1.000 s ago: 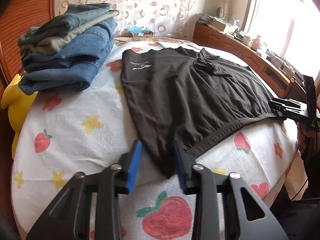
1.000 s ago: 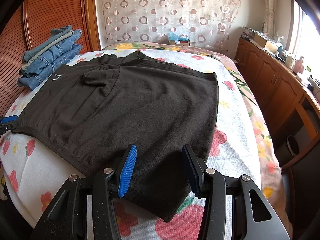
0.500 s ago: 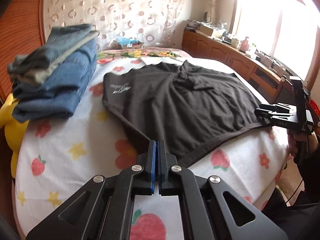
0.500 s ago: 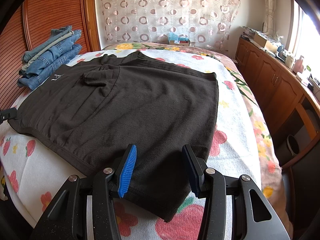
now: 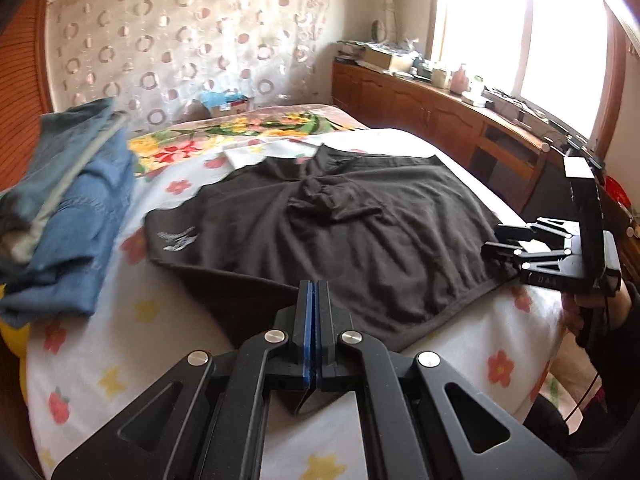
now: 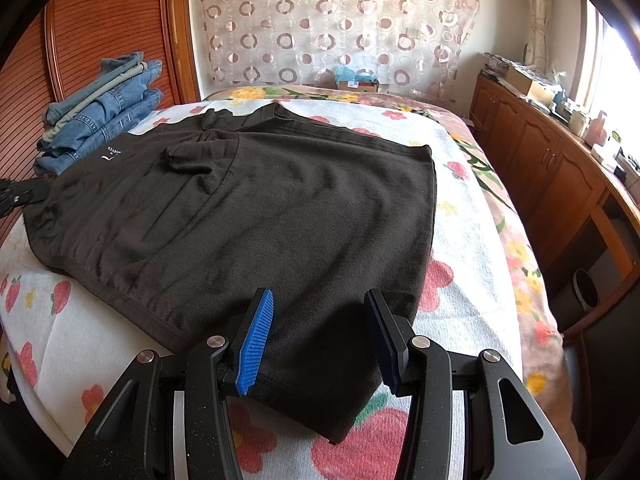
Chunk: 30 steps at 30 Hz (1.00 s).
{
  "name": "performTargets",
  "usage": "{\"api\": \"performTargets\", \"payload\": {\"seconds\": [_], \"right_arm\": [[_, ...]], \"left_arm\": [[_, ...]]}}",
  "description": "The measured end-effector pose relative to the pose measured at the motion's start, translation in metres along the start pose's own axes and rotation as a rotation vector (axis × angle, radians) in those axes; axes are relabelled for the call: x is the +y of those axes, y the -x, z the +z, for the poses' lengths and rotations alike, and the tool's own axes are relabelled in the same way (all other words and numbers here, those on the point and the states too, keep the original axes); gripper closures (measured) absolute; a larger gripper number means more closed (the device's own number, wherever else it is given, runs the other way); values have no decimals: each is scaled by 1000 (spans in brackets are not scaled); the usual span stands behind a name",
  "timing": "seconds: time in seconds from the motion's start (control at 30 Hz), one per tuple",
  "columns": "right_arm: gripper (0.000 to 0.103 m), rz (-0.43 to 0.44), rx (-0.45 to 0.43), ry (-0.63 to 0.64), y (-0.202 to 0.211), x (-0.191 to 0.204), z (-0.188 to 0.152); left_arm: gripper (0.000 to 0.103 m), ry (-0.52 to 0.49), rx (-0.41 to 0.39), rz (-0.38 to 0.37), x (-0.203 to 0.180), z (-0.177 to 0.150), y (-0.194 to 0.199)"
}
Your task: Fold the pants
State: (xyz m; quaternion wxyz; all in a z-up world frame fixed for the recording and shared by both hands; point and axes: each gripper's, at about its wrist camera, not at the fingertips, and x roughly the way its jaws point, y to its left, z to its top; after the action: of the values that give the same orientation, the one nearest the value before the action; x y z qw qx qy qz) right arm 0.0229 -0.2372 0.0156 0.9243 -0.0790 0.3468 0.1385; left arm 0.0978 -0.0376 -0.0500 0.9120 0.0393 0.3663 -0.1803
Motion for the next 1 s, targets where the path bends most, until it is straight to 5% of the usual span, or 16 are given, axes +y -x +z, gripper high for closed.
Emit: {"api": "performTargets", "payload": {"seconds": [0.63, 0.97, 1.0], "right_arm": [[54, 26, -64, -39, 1, -6, -3], [54, 14, -94, -71, 9, -15, -9], [54, 14, -97, -74, 9, -15, -9]], "left_arm": [[101, -162, 4, -115, -106, 61, -28], [100, -128, -7, -98, -103, 66, -19], [94, -134, -8, -79, -101, 65, -17]]}}
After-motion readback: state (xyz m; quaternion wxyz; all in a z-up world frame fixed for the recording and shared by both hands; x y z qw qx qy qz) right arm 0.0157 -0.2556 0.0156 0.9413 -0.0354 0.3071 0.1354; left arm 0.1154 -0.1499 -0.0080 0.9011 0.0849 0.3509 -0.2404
